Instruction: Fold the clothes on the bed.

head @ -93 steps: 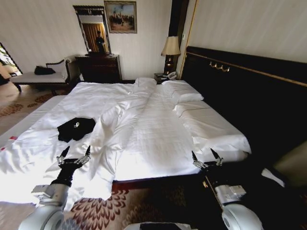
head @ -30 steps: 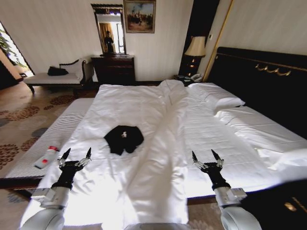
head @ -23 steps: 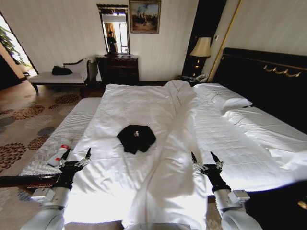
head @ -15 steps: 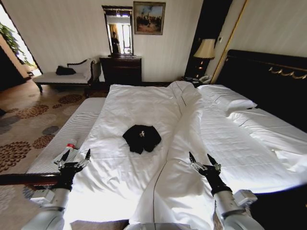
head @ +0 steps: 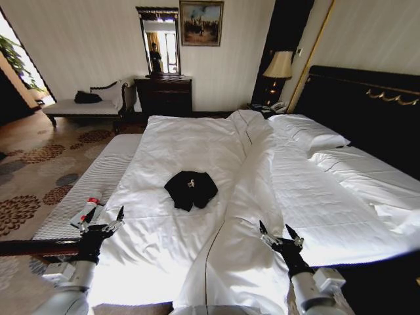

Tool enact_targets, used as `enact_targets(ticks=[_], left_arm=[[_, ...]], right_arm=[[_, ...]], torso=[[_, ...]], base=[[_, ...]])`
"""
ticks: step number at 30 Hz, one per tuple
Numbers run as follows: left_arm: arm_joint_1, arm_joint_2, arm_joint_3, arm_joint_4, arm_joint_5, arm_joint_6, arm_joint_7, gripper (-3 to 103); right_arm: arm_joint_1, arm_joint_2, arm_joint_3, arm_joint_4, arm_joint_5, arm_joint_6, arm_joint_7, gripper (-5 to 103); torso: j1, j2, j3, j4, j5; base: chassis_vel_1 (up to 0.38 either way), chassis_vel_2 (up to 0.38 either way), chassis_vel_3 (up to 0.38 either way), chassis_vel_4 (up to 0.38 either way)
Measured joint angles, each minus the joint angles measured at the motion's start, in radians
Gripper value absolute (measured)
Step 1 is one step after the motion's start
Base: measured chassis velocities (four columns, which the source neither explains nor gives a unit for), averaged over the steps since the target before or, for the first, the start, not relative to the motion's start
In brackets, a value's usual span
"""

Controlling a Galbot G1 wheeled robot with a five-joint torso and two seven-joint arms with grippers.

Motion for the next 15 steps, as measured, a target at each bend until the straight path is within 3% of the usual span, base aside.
enact_targets(ticks=[7, 14, 15], left_arm=[[-0.002, 0.000, 0.002, 0.005, 0.001, 0.001, -0.001, 100], [-0.005, 0.001, 0.004, 0.008, 0.001, 0.002, -0.002, 100], [-0.008, 0.001, 0.006, 0.009, 0.001, 0.003, -0.003, 100]], right_arm=[[-0.004, -0.004, -0.006, -0.027, -0.025, -0.016, 0.005, 100], [0.000, -0.008, -0.007, -0.017, 0.046, -0.069, 0.024, 101], [-0.001, -0.009, -0.007, -0.015, 0.054, -0.070, 0.023, 97]], torso=[[0.000, 0.000, 0.000, -0.0002, -0.0003], [0.000, 0.000, 0.000, -0.0001, -0.0005], [0.000, 0.000, 0.000, -0.0001, -0.0004]], base=[[0.000, 0.000, 0.000, 0.000], [0.000, 0.000, 0.000, 0.000], [0.000, 0.000, 0.000, 0.000]])
